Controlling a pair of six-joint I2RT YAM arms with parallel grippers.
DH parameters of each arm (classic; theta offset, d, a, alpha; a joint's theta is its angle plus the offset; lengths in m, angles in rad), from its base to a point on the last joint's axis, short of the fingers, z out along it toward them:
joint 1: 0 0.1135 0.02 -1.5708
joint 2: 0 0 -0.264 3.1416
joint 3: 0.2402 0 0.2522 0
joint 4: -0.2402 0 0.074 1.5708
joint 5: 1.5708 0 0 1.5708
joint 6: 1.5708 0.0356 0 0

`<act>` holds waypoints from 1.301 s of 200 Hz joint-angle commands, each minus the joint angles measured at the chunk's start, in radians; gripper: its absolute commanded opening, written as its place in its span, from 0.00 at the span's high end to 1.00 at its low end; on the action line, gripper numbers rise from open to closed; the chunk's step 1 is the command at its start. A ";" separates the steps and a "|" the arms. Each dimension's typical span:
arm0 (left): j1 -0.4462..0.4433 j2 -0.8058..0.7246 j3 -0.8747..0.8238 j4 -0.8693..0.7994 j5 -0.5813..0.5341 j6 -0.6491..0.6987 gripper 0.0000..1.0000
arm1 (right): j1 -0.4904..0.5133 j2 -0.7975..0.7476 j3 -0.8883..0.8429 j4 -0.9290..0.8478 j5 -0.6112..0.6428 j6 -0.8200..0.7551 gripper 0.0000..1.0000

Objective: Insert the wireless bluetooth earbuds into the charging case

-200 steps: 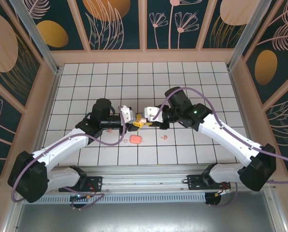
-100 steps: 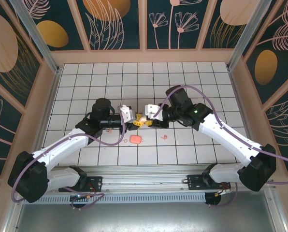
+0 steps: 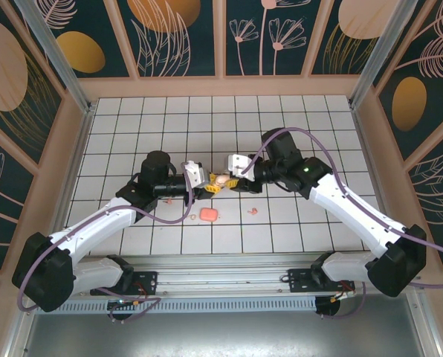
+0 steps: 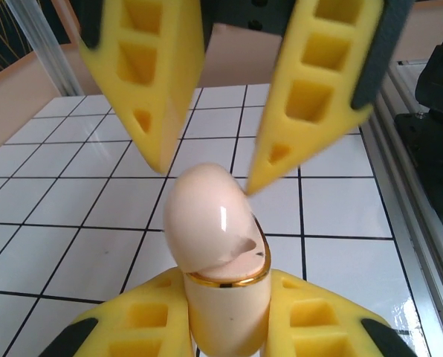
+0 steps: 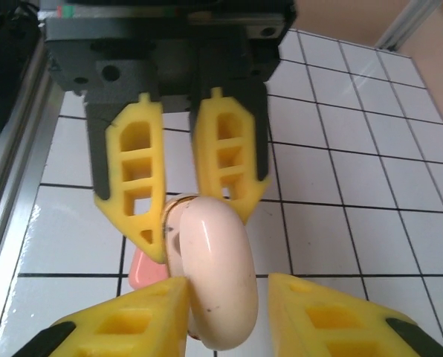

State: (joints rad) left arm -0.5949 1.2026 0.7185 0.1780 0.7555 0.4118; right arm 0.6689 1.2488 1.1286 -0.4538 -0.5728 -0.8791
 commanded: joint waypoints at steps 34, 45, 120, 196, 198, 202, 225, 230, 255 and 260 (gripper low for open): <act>-0.006 -0.006 0.004 0.012 0.060 0.000 0.84 | -0.028 -0.023 -0.015 0.122 0.031 0.049 0.68; -0.006 -0.009 0.000 0.022 0.066 -0.005 0.84 | -0.029 -0.023 -0.018 0.127 0.025 0.052 0.68; -0.004 0.002 -0.092 0.269 0.108 -0.142 0.85 | -0.064 -0.063 -0.063 0.209 -0.044 0.144 0.65; 0.051 0.109 -0.212 0.615 0.041 -0.341 0.88 | -0.158 -0.059 -0.067 0.300 -0.013 0.557 0.61; 0.057 0.113 -0.218 0.629 0.043 -0.350 0.88 | -0.158 -0.055 -0.062 0.293 -0.002 0.567 0.61; 0.070 0.119 -0.231 0.661 0.045 -0.373 0.88 | -0.159 -0.042 -0.051 0.278 0.018 0.586 0.61; 0.140 0.143 -0.301 0.824 0.051 -0.477 0.88 | -0.164 0.045 0.022 0.178 0.138 0.685 0.61; 0.151 0.145 -0.311 0.839 0.048 -0.493 0.88 | -0.164 0.068 0.044 0.153 0.170 0.710 0.61; 0.197 0.144 -0.360 0.891 0.031 -0.543 0.88 | -0.166 0.224 0.195 -0.023 0.263 0.800 0.62; 0.206 0.144 -0.373 0.915 0.024 -0.558 0.88 | -0.166 0.256 0.223 -0.054 0.274 0.811 0.63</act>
State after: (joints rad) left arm -0.4217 1.3472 0.3870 0.9092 0.7948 -0.0418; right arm 0.5110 1.3937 1.2190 -0.3168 -0.4252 -0.2085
